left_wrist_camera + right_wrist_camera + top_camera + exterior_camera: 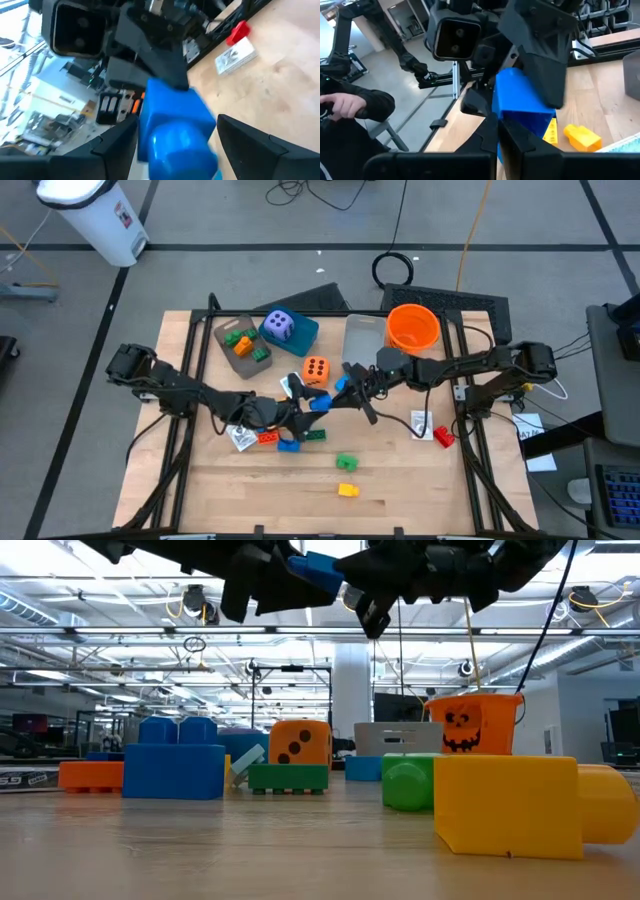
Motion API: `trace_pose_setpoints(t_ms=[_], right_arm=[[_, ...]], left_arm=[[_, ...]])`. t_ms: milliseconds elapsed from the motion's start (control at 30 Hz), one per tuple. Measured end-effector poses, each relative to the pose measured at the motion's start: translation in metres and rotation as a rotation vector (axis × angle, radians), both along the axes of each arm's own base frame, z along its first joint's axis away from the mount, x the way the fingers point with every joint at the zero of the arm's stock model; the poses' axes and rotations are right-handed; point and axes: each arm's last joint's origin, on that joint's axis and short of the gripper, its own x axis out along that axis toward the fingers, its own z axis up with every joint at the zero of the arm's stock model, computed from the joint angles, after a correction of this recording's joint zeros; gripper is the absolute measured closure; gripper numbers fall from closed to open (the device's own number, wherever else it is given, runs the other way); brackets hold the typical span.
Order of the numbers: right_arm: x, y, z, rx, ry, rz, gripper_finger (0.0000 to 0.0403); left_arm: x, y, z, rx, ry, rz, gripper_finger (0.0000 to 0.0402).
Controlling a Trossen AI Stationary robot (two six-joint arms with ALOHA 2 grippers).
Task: Pick & Place Toys
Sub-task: Put the blue game piece into the black bin
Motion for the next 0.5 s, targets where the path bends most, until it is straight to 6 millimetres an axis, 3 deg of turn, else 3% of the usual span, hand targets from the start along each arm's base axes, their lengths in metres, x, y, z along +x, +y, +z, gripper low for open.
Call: trace_pose_setpoints(t_ms=[367, 500], right_arm=[[0.0001, -0.0002, 0.0005, -0.001, -0.005, -0.003, 0.0403], [0.0001, -0.0009, 0.0005, -0.003, -0.006, -0.004, 0.0403]], left_arm=[[-0.0004, 0.0011, 0.0004, 0.014, -0.004, 0.048, 0.0241], [-0.0005, 0.0008, 0.0005, 0.013, -0.006, 0.048, 0.0253]])
